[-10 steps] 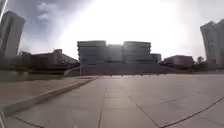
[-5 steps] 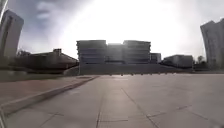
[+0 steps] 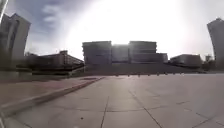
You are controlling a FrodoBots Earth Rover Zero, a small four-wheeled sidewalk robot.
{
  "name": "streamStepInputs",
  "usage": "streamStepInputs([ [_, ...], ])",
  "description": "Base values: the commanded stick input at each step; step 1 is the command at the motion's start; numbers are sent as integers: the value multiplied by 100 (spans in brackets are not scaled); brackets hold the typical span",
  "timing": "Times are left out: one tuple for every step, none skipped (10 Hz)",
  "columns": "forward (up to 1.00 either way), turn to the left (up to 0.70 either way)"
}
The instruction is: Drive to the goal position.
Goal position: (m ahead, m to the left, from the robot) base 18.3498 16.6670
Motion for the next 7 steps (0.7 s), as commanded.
streamStepInputs([
  [100,0],
  [100,0],
  [100,0],
  [100,0],
  [100,0],
  [100,0],
  [100,0],
])
